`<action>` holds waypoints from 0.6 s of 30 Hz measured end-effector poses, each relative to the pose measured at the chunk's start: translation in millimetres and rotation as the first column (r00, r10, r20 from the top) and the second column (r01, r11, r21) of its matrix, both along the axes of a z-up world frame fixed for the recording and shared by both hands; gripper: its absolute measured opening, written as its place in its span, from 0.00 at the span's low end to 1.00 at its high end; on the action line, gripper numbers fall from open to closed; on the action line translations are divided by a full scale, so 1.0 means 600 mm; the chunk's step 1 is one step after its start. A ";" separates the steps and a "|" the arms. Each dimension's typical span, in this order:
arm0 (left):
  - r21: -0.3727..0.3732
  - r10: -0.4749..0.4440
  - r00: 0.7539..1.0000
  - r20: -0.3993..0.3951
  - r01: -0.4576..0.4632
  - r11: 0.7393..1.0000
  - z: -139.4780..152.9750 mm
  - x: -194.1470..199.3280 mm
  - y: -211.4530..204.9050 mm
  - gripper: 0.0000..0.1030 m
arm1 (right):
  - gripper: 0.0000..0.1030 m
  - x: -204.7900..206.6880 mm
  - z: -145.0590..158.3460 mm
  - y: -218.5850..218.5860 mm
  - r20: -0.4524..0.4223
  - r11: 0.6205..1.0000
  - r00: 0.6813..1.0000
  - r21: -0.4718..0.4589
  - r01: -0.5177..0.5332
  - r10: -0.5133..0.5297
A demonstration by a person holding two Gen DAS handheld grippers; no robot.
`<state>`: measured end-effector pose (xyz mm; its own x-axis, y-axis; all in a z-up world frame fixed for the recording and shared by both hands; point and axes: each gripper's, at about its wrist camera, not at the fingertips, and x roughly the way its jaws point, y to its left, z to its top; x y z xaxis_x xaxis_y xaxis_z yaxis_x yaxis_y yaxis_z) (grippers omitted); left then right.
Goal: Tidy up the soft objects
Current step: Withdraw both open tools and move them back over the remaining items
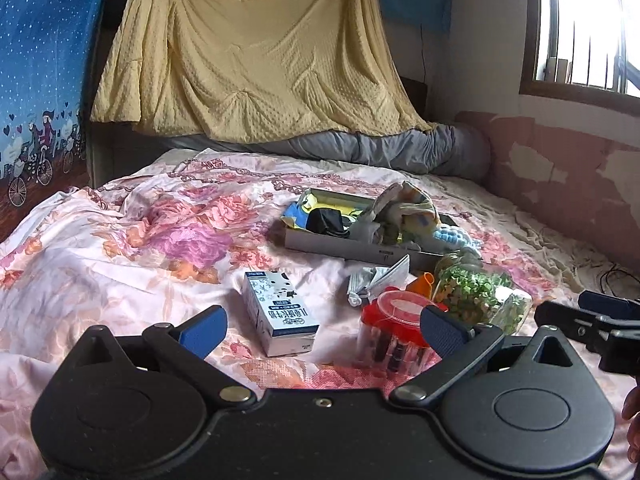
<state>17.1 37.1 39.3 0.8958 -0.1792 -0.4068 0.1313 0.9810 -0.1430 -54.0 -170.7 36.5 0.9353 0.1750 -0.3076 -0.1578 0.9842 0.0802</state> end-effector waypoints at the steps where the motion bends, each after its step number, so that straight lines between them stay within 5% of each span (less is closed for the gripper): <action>1: 0.002 0.003 1.000 -0.001 -0.003 1.000 -0.001 0.001 0.002 0.99 | 1.00 0.000 0.001 0.000 -0.005 1.000 1.000 -0.007 -0.002 0.002; 18: 0.018 0.046 0.998 -0.036 -0.045 0.999 -0.014 0.016 0.017 0.99 | 1.00 0.002 -0.012 0.006 -0.053 0.998 0.997 -0.041 -0.055 0.052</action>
